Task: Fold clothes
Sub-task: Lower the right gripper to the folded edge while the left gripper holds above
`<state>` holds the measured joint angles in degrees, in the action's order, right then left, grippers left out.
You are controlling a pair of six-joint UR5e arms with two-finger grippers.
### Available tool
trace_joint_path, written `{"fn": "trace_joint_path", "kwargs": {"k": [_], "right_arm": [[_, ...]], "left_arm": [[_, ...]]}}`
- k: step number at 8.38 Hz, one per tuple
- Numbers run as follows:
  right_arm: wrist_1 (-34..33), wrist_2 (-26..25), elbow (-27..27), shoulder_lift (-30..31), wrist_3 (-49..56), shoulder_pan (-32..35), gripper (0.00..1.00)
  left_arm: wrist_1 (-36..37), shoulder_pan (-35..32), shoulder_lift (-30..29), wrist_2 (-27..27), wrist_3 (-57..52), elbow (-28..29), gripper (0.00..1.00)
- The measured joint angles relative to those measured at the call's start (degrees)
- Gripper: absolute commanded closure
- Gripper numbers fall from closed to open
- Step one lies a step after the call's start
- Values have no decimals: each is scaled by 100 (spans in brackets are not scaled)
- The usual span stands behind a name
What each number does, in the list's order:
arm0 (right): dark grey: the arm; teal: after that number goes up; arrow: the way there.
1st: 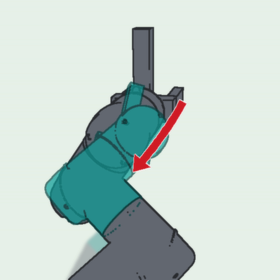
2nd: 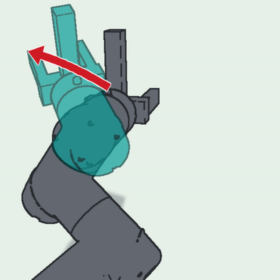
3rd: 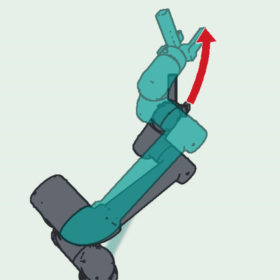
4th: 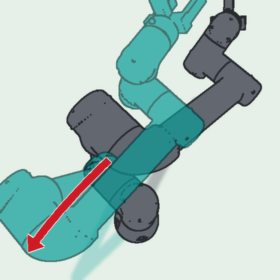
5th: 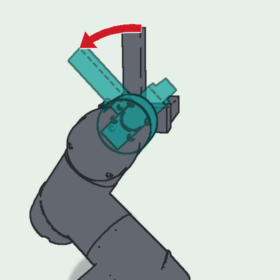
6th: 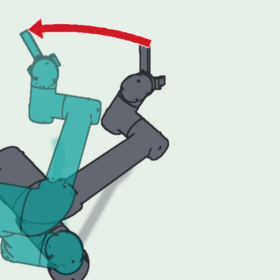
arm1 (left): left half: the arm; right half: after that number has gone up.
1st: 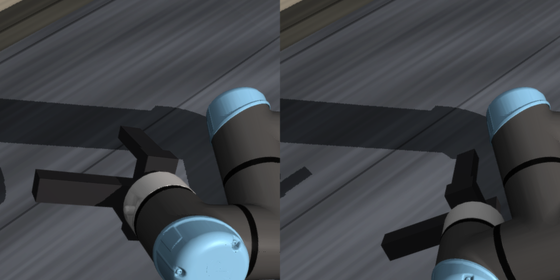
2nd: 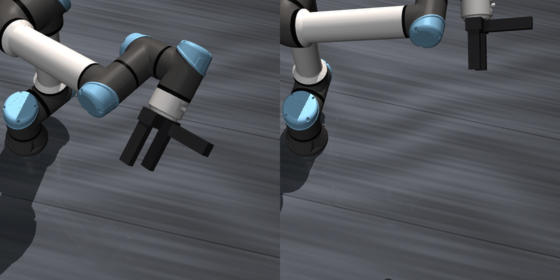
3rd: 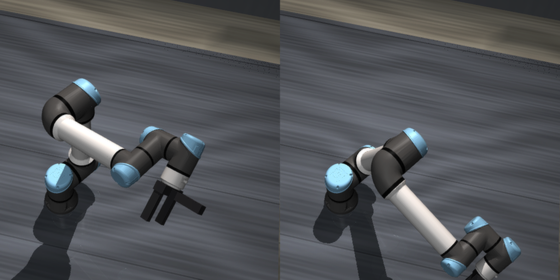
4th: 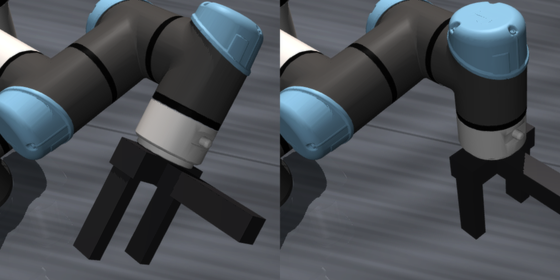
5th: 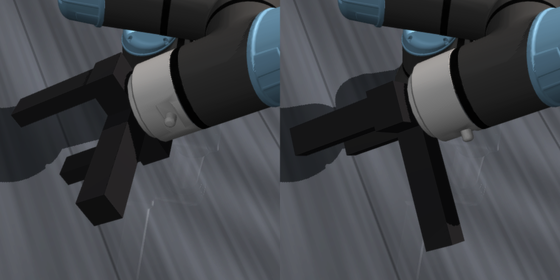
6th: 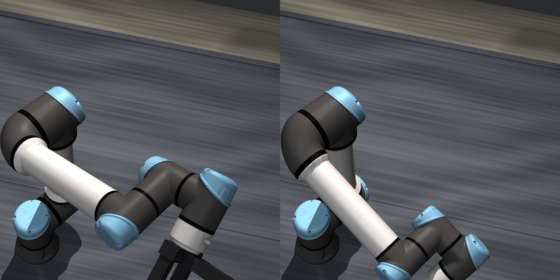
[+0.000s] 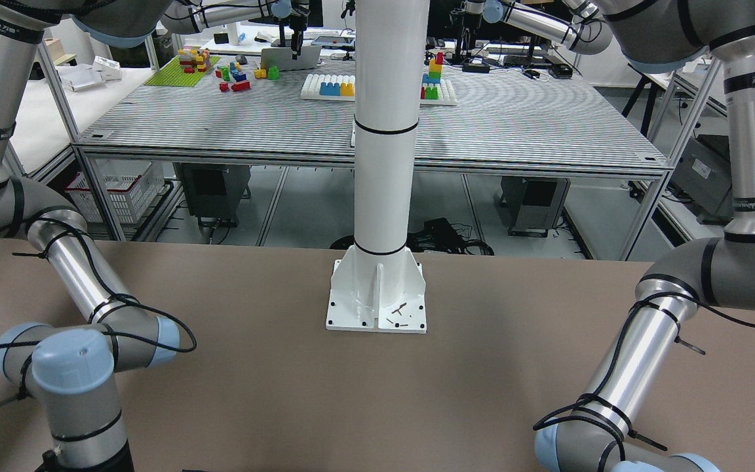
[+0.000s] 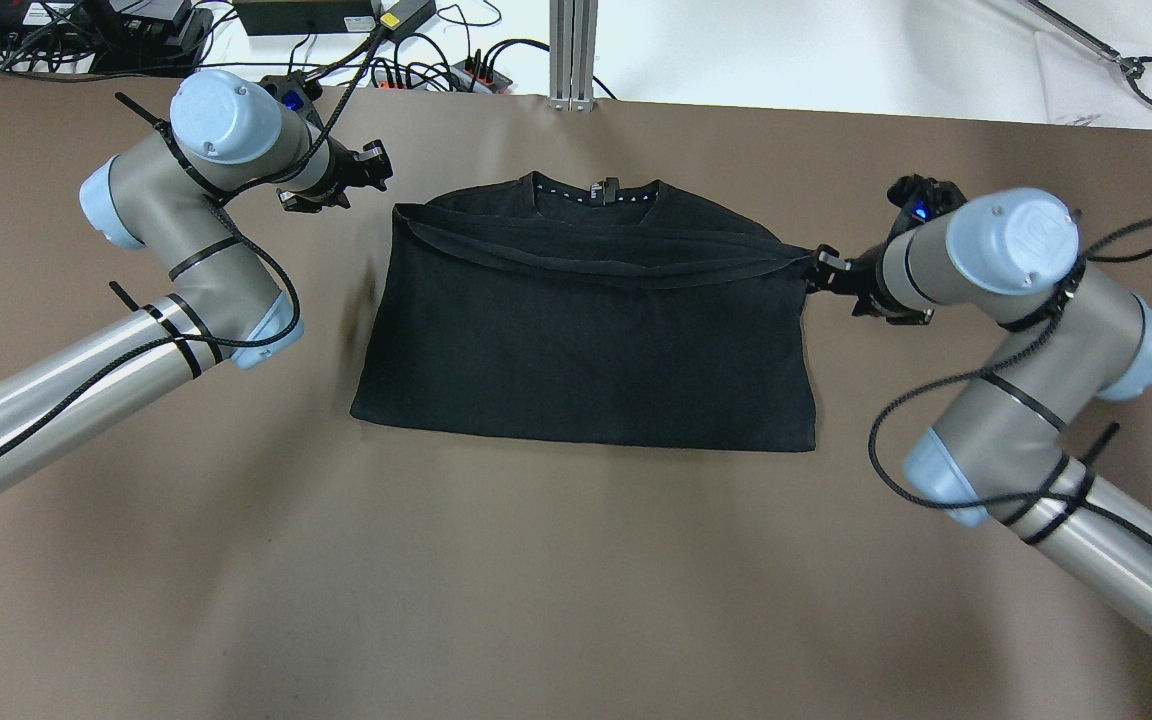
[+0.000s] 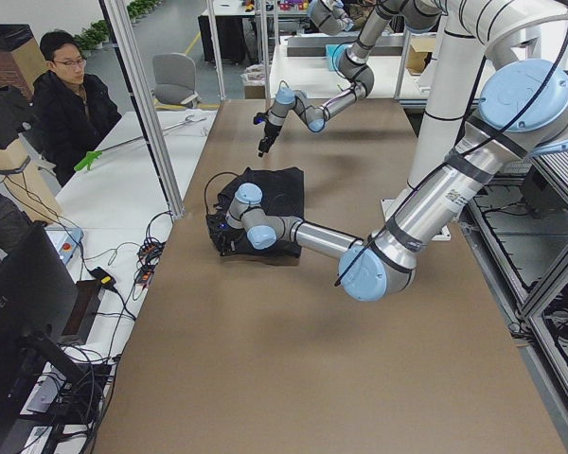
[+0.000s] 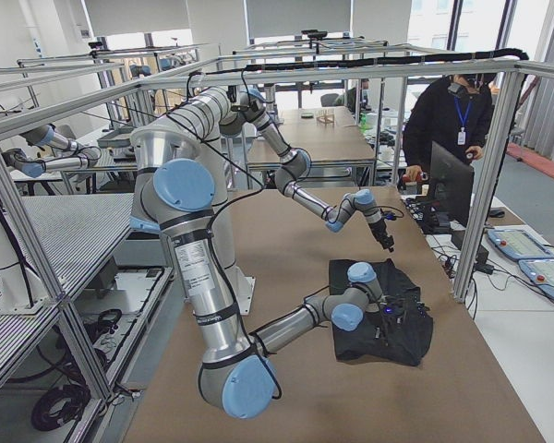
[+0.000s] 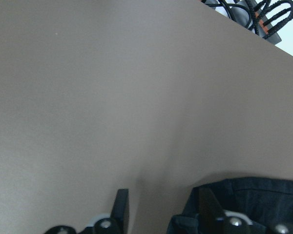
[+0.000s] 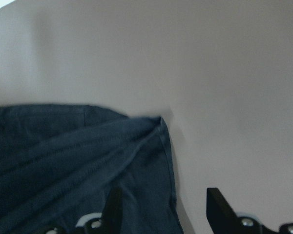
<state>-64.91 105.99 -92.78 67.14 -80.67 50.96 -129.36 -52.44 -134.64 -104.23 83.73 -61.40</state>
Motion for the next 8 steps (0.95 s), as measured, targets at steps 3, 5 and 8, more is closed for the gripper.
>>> {"fn": "trace_joint_path", "kwargs": {"k": [3, 5, 8], "right_arm": [[200, -30, -885, 1030, -654, -646, 34], [443, -263, -825, 1180, -1034, -1089, 36], [541, -380, -683, 1179, -1269, -1333, 48]], "left_arm": [[-8, -7, -8, 26, 16, -66, 41], [-1, -11, -5, 62, 41, -160, 41], [30, -19, 8, 94, 74, -314, 41]]}}
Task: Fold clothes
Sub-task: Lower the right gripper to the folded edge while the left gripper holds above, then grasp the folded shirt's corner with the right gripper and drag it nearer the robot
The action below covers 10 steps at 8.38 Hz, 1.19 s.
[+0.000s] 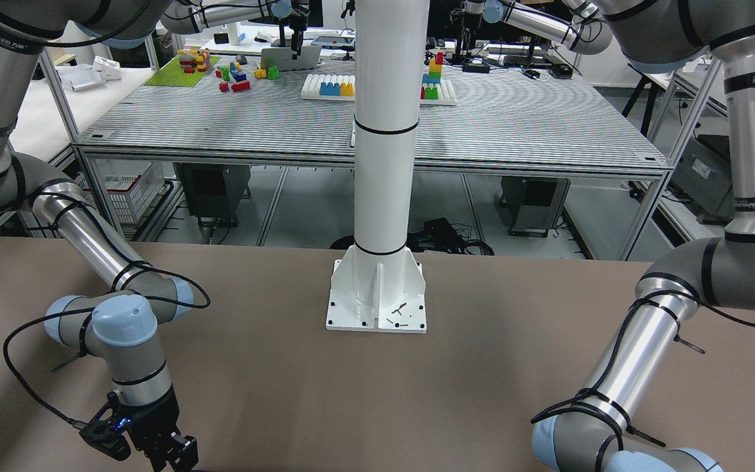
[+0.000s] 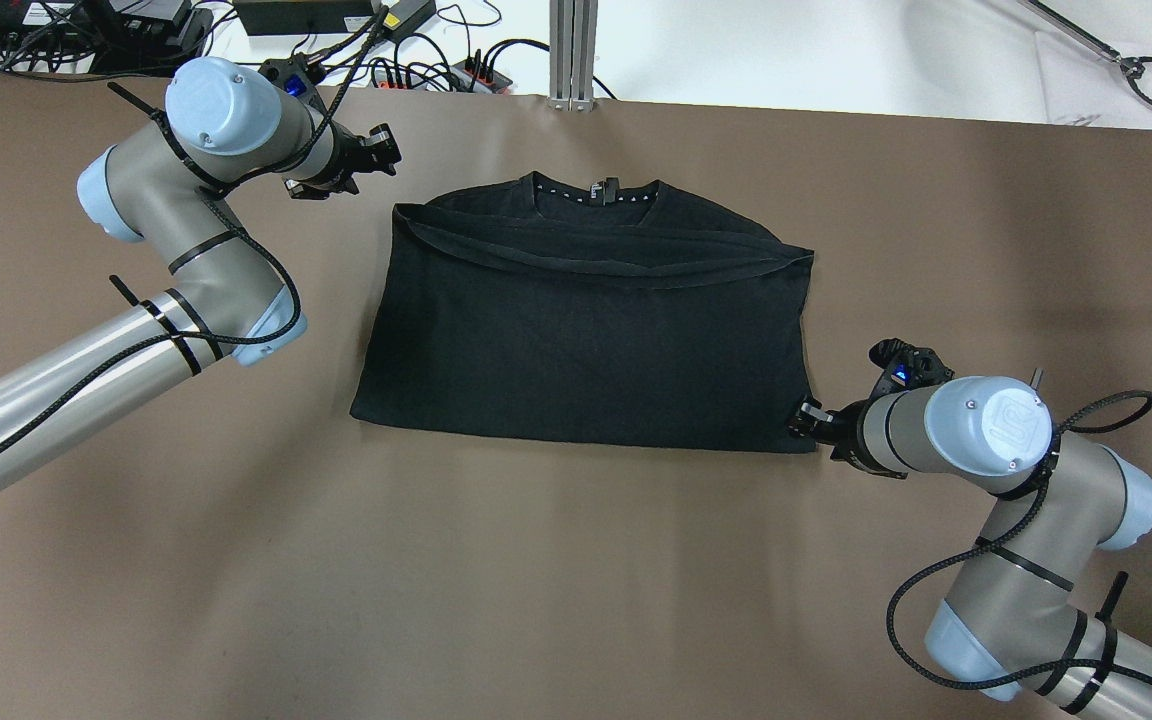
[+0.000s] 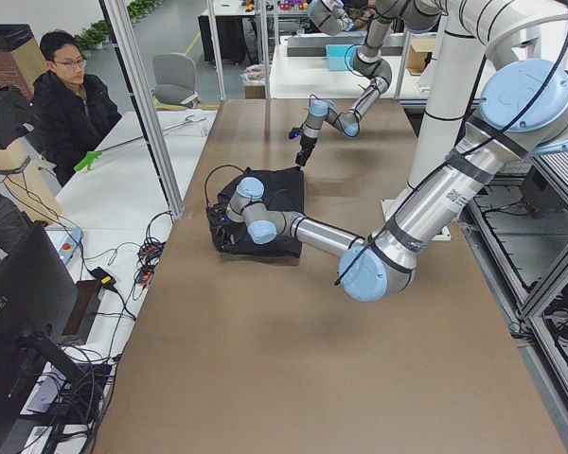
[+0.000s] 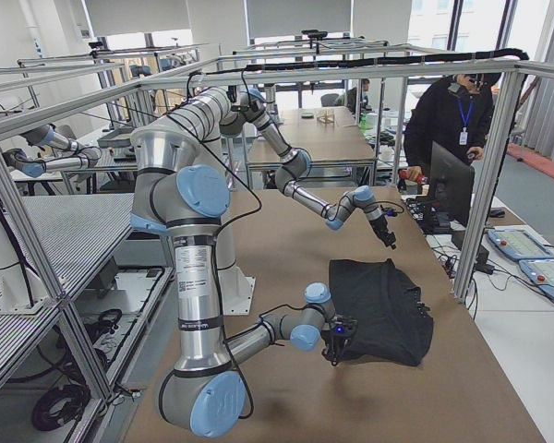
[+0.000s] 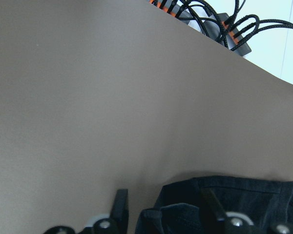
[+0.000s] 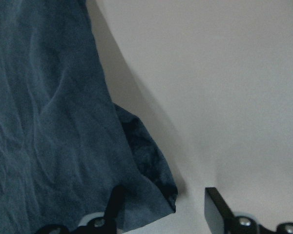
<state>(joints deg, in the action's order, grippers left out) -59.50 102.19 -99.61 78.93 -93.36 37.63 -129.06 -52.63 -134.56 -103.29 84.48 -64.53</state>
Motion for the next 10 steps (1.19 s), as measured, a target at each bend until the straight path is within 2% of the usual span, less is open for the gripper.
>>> {"fn": "trace_joint_path", "kwargs": {"k": [1, 2, 3, 7, 9, 10], "right_arm": [[5, -16, 54, -18, -33, -15, 55], [9, -85, 122, -51, -54, -26, 69], [16, -155, 168, -83, -76, -26, 100], [46, -179, 123, -143, -374, -10, 100], [39, 206, -319, 94, -371, 12, 100], [16, 563, -785, 385, -386, 26, 100]], "left_arm": [[3, -1, 12, 28, 5, -22, 41], [7, -1, 26, 97, 10, -48, 41], [10, -2, 37, 154, 13, -69, 41], [13, -2, 57, 210, 16, -85, 40], [13, -2, 61, 216, 16, -95, 40], [13, -1, 65, 240, 17, -99, 40]]}}
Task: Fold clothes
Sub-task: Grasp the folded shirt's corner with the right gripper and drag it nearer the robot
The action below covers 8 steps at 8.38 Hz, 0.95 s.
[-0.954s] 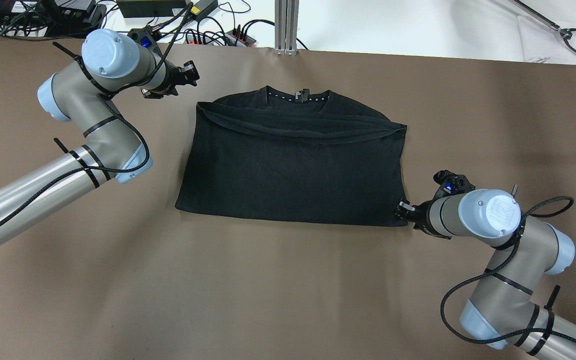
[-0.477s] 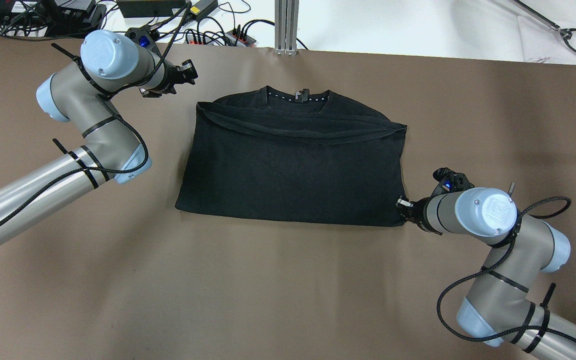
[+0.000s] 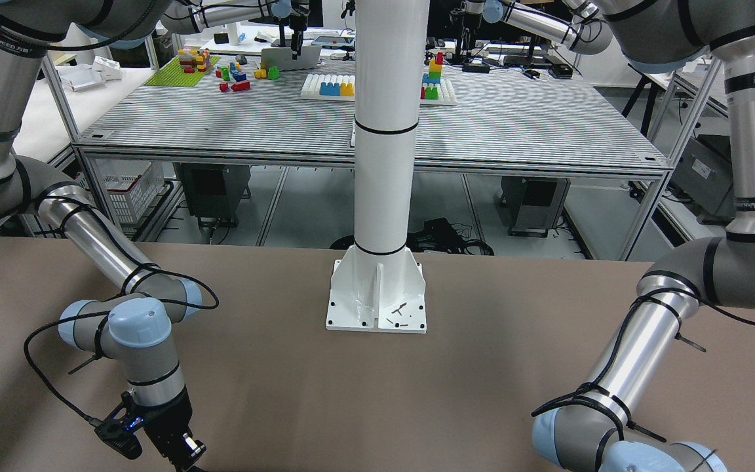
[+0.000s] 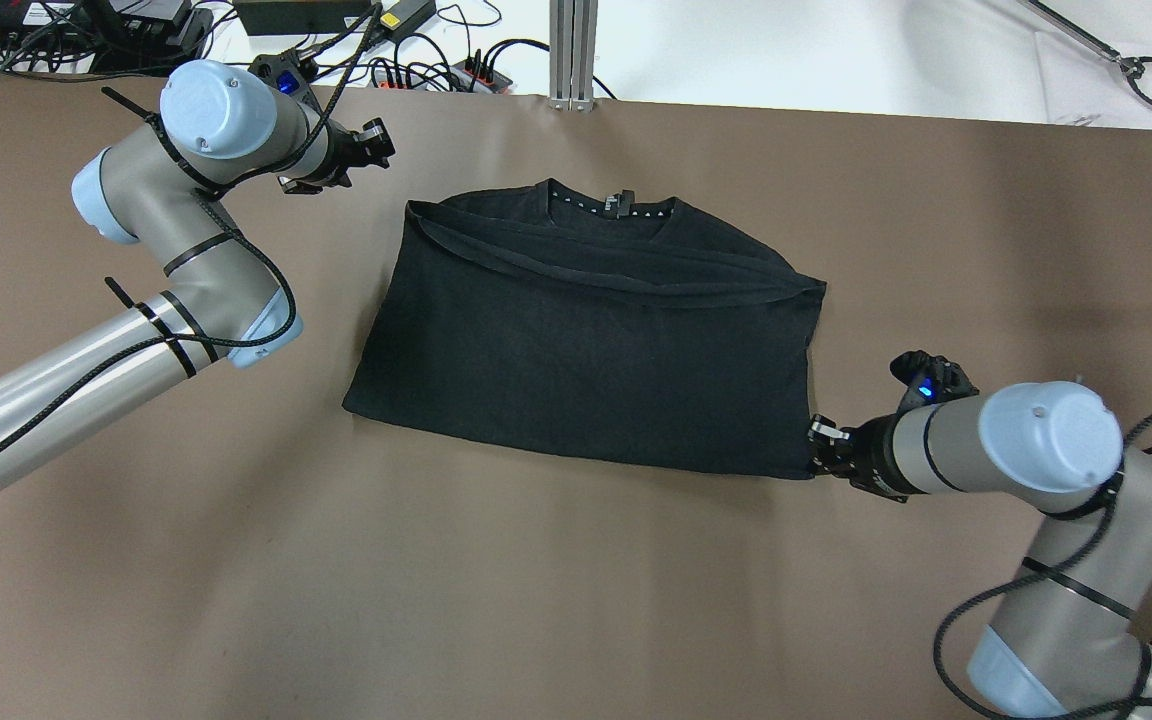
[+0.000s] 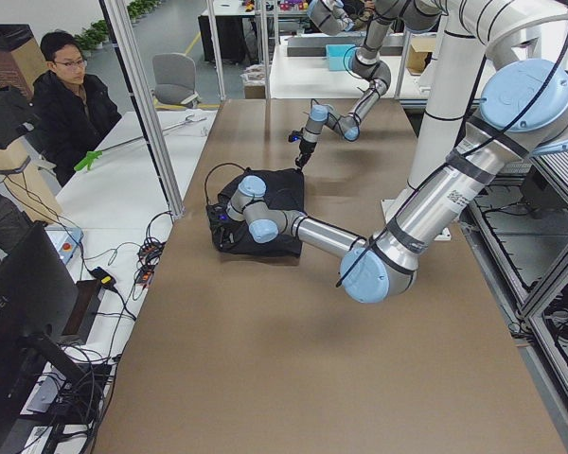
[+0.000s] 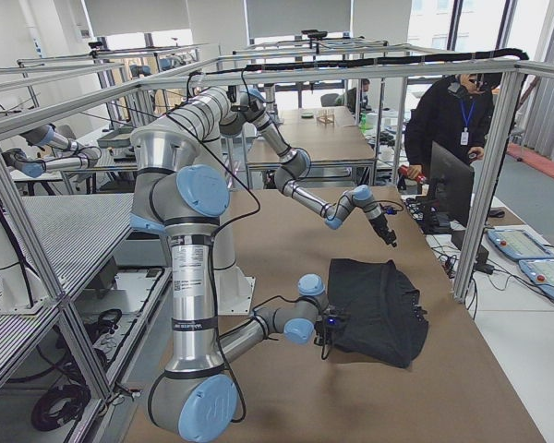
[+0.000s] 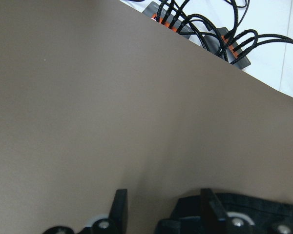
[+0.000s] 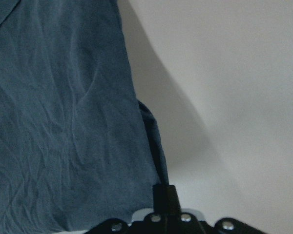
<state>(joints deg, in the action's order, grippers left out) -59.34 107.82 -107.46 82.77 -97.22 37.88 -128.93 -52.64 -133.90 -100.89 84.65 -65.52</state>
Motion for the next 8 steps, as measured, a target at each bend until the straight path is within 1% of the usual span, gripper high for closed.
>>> {"fn": "trace_joint_path", "kwargs": {"k": [2, 3, 4, 5, 6, 7, 8], "right_arm": [[75, 717, -879, 714, -102, 3, 100], [142, 1266, -1147, 854, -358, -7, 100], [235, 1816, -1276, 866, -655, -60, 100], [366, 2174, -1327, 842, -899, -242, 100], [498, 2332, -1339, 804, -1089, -583, 56], [584, 2397, -1335, 713, -1201, -984, 7], [634, 2408, -1302, 624, -1231, -1335, 5]], "left_arm": [[11, 11, 16, 73, 44, -54, 41], [21, 22, 24, 85, 71, -87, 41], [28, 29, 27, 83, 89, -102, 41], [32, 31, 26, 69, 95, -108, 41], [34, 34, 25, 49, 108, -123, 41], [38, 40, 23, 32, 156, -161, 41], [41, 50, 19, 15, 195, -195, 41]]}}
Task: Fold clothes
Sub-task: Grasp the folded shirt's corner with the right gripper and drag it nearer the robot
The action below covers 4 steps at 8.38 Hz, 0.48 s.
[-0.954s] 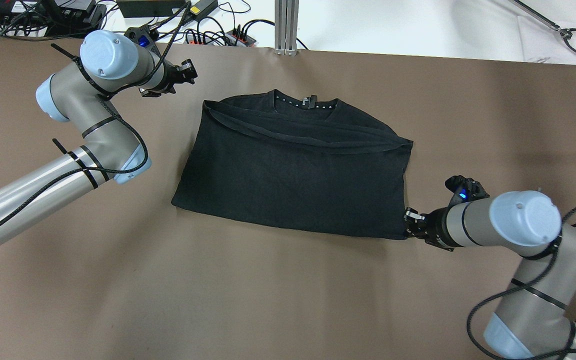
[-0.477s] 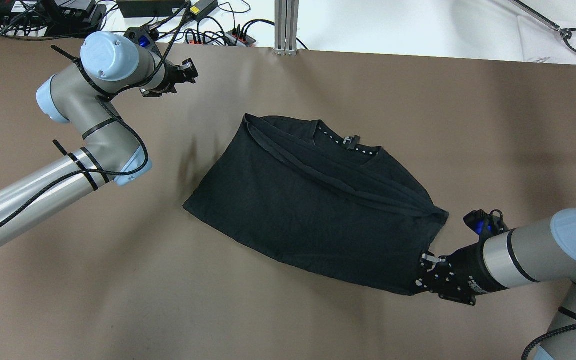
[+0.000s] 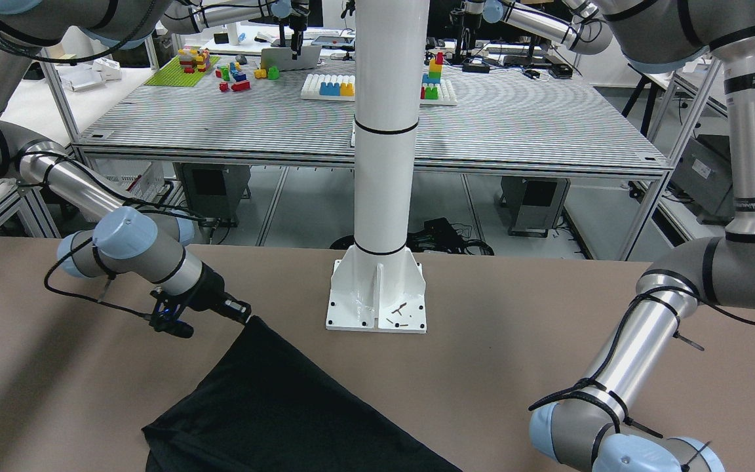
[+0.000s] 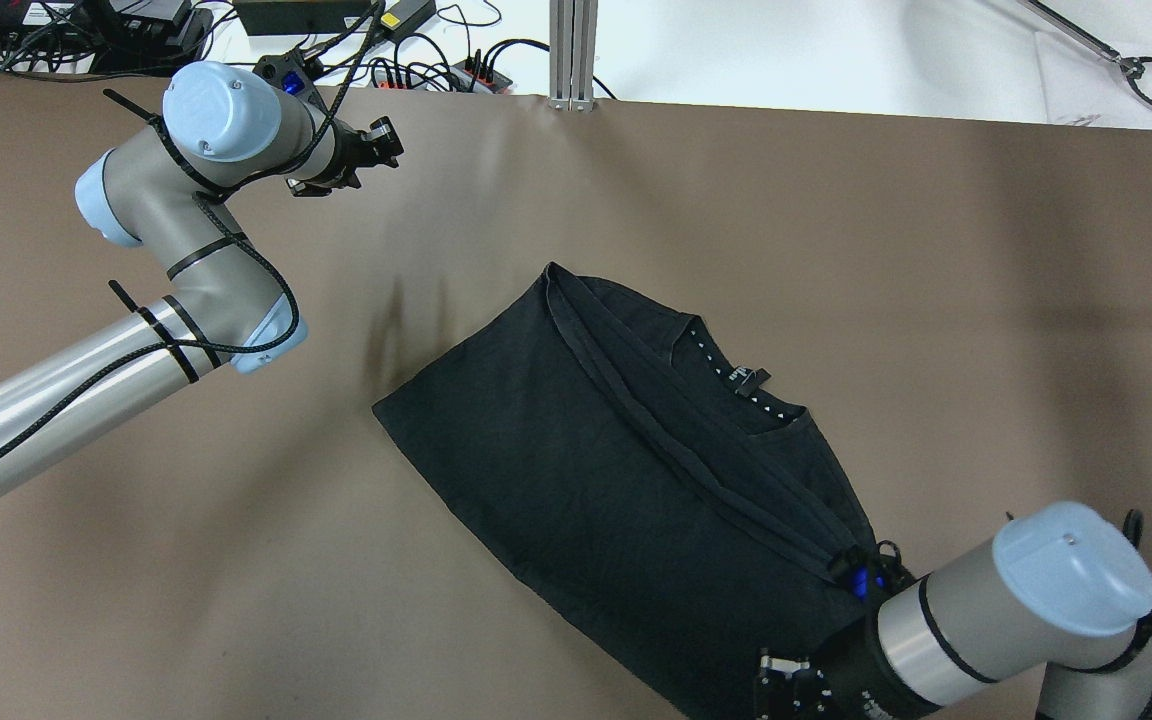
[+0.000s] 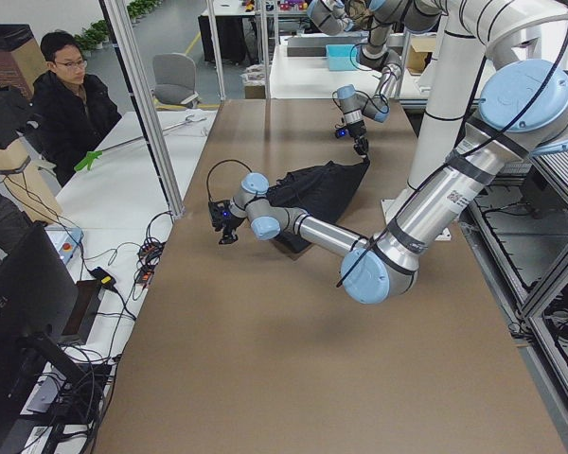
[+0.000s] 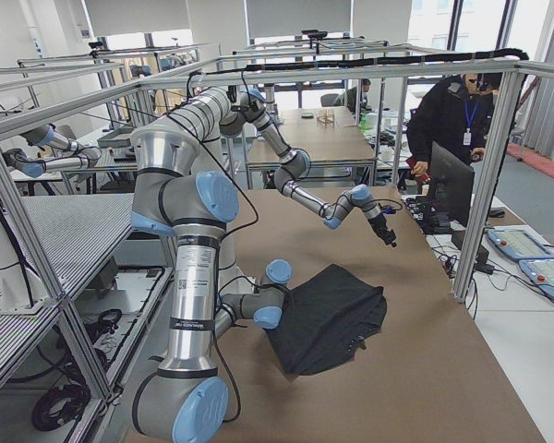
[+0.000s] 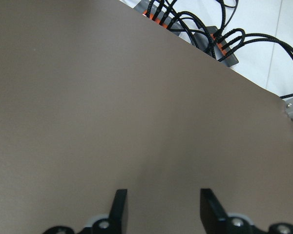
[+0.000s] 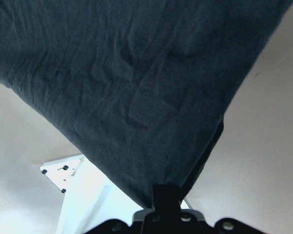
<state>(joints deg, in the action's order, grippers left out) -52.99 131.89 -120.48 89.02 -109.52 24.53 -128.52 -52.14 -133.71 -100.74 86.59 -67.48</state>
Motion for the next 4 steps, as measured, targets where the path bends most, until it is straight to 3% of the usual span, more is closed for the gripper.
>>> {"fn": "trace_joint_path", "kwargs": {"k": [2, 4], "right_arm": [[65, -219, 95, -126, 25, -542, 5], [83, -436, 154, -193, 38, -650, 5]], "left_arm": [[2, 9, 6, -154, 38, -142, 40], [1, 64, 130, -353, 250, -405, 40]]}}
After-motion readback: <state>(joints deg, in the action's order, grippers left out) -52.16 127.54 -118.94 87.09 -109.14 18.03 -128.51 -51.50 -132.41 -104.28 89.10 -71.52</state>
